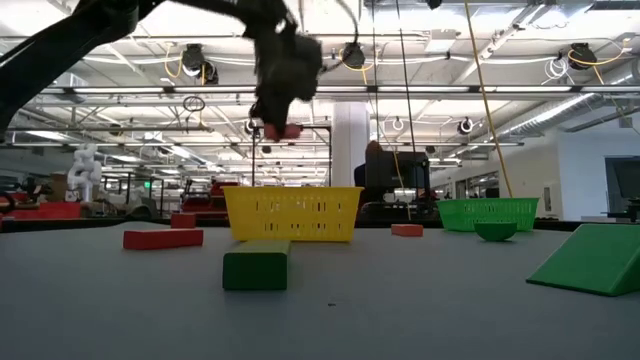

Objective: Sort & place blocks by color
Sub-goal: Put the orange block into the yellow basket

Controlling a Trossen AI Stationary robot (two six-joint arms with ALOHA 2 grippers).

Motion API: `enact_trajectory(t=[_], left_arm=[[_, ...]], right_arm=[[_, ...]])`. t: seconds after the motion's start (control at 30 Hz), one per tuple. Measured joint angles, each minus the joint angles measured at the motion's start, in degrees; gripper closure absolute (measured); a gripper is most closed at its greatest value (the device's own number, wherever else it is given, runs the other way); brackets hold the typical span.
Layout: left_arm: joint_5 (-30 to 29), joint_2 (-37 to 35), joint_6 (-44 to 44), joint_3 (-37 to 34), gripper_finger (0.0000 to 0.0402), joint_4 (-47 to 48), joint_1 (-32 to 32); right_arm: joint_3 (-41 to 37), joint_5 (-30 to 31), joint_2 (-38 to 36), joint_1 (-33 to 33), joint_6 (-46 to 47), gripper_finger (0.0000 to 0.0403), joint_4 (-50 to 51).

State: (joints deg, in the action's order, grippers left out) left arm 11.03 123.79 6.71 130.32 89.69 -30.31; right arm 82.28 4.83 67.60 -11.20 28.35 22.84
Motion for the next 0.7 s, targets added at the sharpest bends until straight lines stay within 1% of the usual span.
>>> enact_trajectory(t=[0.13, 0.23, 0.3, 0.4, 0.47, 0.63, 0.7], left_arm=[[-0.1, -0.1, -4.7, 4.6, 0.0271, 0.2, 7.0], [-0.7, -0.1, -9.4, 4.4, 0.0271, -0.2, 11.9], [-1.9, 0.0, -12.0, 4.3, 0.0271, 0.4, 14.9], [-5.4, -0.1, -16.4, 2.8, 0.0271, -1.3, 19.1], [-6.7, 0.0, -19.2, 1.8, 0.0271, -1.7, 20.8], [-7.2, -0.1, -23.8, -4.0, 0.0271, -5.6, 22.3], [-7.0, -0.1, -25.2, -7.0, 0.0271, -7.1, 22.3]], right_arm=[[0.0, 4.1, -4.4, -2.8, -3.0, 0.0174, -3.8], [0.0, 7.7, -7.5, -4.1, -5.9, 0.0174, -4.7], [0.0, 8.8, -9.1, -4.8, -7.5, 0.0174, -4.6], [0.0, 8.7, -10.9, -5.3, -9.5, 0.0174, -3.9], [0.0, 8.7, -11.8, -5.3, -11.2, 0.0174, -3.3], [0.0, 8.1, -12.4, -5.3, -12.8, 0.0174, -2.6], [0.0, 5.8, -12.4, -5.3, -12.8, 0.0174, -2.7]])
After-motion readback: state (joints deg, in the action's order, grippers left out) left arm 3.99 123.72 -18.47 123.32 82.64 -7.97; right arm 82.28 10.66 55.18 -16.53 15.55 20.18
